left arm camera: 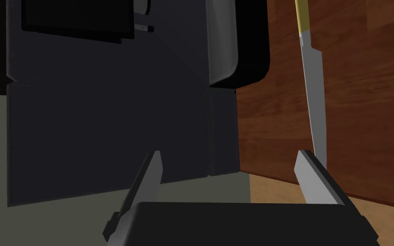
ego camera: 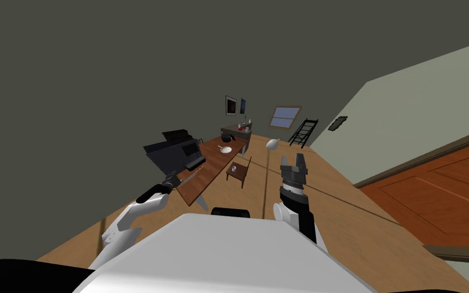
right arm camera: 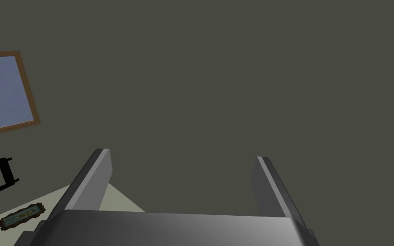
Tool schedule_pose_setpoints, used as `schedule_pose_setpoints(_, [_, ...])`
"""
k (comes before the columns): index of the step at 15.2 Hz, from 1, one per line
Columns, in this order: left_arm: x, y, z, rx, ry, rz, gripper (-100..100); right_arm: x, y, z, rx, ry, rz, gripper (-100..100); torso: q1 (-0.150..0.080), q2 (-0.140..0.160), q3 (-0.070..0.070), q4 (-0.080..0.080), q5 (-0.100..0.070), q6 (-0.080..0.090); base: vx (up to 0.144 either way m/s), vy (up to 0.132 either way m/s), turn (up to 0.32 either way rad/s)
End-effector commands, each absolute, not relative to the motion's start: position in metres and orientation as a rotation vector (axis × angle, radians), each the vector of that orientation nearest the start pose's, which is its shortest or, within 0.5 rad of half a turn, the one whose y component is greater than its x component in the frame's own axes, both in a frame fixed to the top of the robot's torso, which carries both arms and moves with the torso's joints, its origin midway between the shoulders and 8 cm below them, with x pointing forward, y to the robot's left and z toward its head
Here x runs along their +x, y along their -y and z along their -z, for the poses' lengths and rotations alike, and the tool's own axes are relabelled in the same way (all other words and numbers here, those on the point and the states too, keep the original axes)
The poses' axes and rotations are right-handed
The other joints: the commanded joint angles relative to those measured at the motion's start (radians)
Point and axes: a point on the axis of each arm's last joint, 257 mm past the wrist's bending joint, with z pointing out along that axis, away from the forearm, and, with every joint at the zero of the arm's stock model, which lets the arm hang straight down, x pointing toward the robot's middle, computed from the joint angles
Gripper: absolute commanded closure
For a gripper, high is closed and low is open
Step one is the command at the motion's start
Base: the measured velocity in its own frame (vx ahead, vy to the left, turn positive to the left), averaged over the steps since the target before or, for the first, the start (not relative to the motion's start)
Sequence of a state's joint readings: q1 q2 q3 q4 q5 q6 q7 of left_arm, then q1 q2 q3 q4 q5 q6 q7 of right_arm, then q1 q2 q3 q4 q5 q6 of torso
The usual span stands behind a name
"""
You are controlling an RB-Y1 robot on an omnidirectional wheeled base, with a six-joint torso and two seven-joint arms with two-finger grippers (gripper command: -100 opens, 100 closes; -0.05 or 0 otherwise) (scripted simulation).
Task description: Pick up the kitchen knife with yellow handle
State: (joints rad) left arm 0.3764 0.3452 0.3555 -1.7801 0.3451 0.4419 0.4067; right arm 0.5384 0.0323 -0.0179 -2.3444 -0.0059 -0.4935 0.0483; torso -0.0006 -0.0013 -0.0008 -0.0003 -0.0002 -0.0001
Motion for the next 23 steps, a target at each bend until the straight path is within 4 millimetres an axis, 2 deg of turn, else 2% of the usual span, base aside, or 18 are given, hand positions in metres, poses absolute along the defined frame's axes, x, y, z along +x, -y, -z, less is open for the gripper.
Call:
schedule_pose_setpoints(1, [0.363, -0.526, 0.322, -1.988, -0.891, 0.852, -100, 0.327, 0.291, -0.040, 0.644, -0.576, -1.232, 0, 0.000, 0.000, 0.000, 0.000, 0.000, 0.000, 0.018, 0.000, 0.006])
schedule_pose_setpoints(2, [0.352, -0.543, 0.333, -2.052, -0.849, 0.817, -100, 0.327, 0.291, -0.040, 0.644, -0.576, -1.232, 0, 0.000, 0.001, 0.000, 0.000, 0.000, 0.000, 0.031, -0.010, -0.181])
schedule_pose_setpoints(4, [0.348, -0.542, 0.340, -2.078, -0.857, 0.796, -100, 0.327, 0.291, -0.040, 0.644, -0.576, -1.232, 0, 0.000, 0.000, 0.000, 0.000, 0.000, 0.000, 0.035, -0.004, -0.155])
schedule_pose_setpoints(5, [0.338, -0.558, 0.349, -2.134, -0.808, 0.768, -100, 0.327, 0.291, -0.040, 0.644, -0.576, -1.232, 0, 0.000, 0.000, 0.000, 0.000, 0.000, 0.000, 0.044, 0.001, -0.223])
schedule_pose_setpoints(7, [0.332, -0.556, 0.357, -2.167, -0.818, 0.741, -100, 0.327, 0.291, -0.040, 0.644, -0.576, -1.232, 0, 0.001, 0.000, 0.000, 0.000, 0.000, 0.000, 0.042, 0.006, -0.145])
schedule_pose_setpoints(8, [0.321, -0.570, 0.367, -2.226, -0.768, 0.710, -100, 0.327, 0.291, -0.040, 0.644, -0.576, -1.232, 0, 0.001, 0.000, 0.000, 0.000, 0.000, 0.000, 0.043, 0.006, -0.163])
schedule_pose_setpoints(10, [0.316, -0.569, 0.373, -2.254, -0.775, 0.687, -100, 0.327, 0.291, -0.040, 0.644, -0.576, -1.232, 0, 0.001, -0.001, 0.000, 0.000, 0.000, 0.000, 0.043, 0.012, -0.152])
schedule_pose_setpoints(11, [0.304, -0.582, 0.382, -2.307, -0.721, 0.660, -100, 0.327, 0.291, -0.040, 0.644, -0.576, -1.232, 0, 0.001, 0.000, 0.000, 0.000, 0.000, 0.000, 0.049, 0.010, -0.174])
schedule_pose_setpoints(13, [0.299, -0.579, 0.388, -2.339, -0.729, 0.634, -100, 0.327, 0.291, -0.040, 0.644, -0.576, -1.232, 0, 0.002, -0.001, 0.000, 0.000, 0.000, 0.000, 0.044, 0.016, -0.142])
schedule_pose_setpoints(14, [0.287, -0.590, 0.396, -2.391, -0.673, 0.609, -100, 0.327, 0.291, -0.040, 0.644, -0.576, -1.232, 0, 0.002, 0.000, 0.000, 0.000, 0.000, 0.000, 0.049, 0.019, -0.192])
schedule_pose_setpoints(16, [0.281, -0.587, 0.402, -2.421, -0.680, 0.584, -100, 0.327, 0.291, -0.040, 0.644, -0.576, -1.232, 0, 0.002, -0.001, 0.000, 0.000, 0.000, 0.000, 0.041, 0.023, -0.137])
schedule_pose_setpoints(17, [0.270, -0.597, 0.409, -2.471, -0.622, 0.560, -100, 0.327, 0.291, -0.040, 0.644, -0.576, -1.232, 0, 0.002, 0.000, 0.000, 0.000, 0.000, 0.000, 0.046, 0.015, -0.165])
schedule_pose_setpoints(22, [0.248, -0.598, 0.425, -2.574, -0.576, 0.491, -100, 0.327, 0.291, -0.040, 0.644, -0.576, -1.232, 0, 0.002, -0.001, 0.000, 0.000, 0.000, 0.000, 0.042, 0.024, -0.138])
schedule_pose_setpoints(23, [0.236, -0.604, 0.431, -2.622, -0.518, 0.470, -100, 0.327, 0.291, -0.040, 0.644, -0.576, -1.232, 0, 0.002, 0.000, 0.000, 0.000, 0.000, 0.000, 0.045, 0.038, -0.155])
